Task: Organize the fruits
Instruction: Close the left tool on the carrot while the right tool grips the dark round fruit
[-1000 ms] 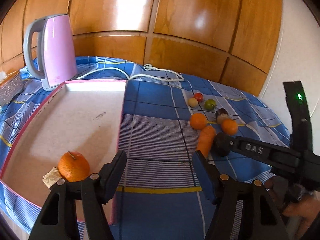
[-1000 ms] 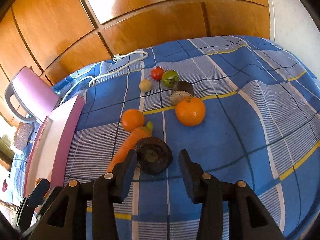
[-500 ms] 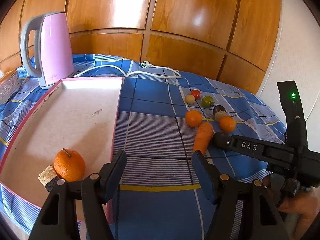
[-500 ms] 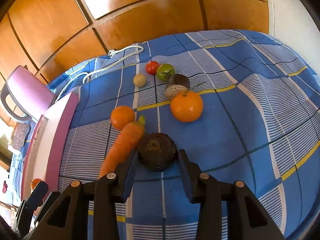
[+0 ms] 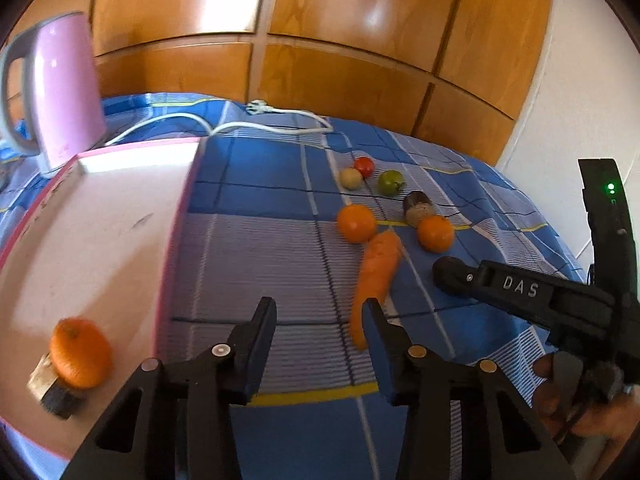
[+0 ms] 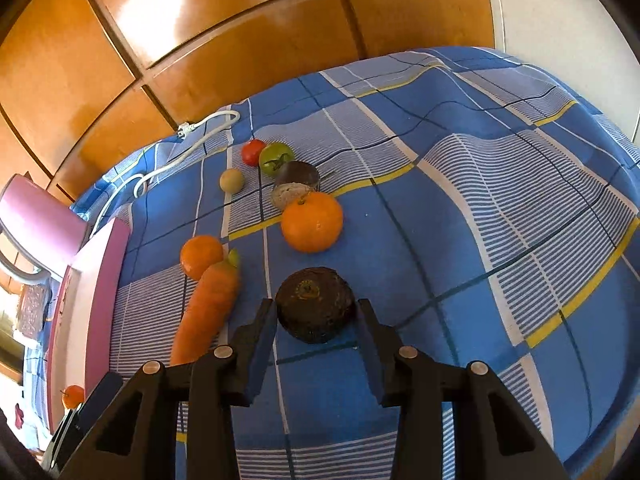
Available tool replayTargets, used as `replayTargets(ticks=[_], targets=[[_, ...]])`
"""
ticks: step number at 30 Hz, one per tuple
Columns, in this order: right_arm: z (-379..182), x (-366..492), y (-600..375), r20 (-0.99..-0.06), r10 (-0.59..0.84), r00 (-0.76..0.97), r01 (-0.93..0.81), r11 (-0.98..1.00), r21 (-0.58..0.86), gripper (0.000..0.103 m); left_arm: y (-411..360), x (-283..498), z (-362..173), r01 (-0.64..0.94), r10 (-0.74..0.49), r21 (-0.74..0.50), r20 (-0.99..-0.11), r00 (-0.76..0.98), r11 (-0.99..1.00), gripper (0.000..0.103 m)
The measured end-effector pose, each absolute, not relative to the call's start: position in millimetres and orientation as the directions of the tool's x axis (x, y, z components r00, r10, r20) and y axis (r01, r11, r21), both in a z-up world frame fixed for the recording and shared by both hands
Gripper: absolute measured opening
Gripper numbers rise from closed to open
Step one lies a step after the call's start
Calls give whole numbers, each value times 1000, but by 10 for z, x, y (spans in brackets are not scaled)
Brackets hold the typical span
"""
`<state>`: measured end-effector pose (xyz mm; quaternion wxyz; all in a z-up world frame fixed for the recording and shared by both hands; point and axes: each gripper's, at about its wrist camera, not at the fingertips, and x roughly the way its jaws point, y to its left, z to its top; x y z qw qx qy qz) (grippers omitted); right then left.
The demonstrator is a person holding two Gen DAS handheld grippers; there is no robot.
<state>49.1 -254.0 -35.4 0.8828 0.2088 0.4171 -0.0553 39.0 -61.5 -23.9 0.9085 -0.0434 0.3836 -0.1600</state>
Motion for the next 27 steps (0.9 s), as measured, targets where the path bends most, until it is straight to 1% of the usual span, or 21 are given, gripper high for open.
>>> replayTargets(ticks=[7,10,15,22,24,27], targets=[[-353,469,-2619,-752,84,654,291,889,353,40,-966,567,-242,376,-385,-175,-695,607,910,45],[-355,468,-2664,-748,88,657,302,879,369,40,-1115,658,-278,413,-392,-155,-707,588,898,41],[-359,472,-2694,-746,97,659,307,871,384,40,-1218,816,-339,424,-399,-159,-719,569,891,39],[-370,490,-2672,-750,99,655,301,875,379,41,-1301,949,-420,421,-393,-158,-729,560,893,38],[-373,497,-2660,-751,98,653,300,877,375,41,-1300,963,-458,410,-382,-155,-736,559,899,33],[-379,513,-2638,-757,93,647,298,883,363,41,-1277,934,-464,407,-383,-158,-731,564,900,31]])
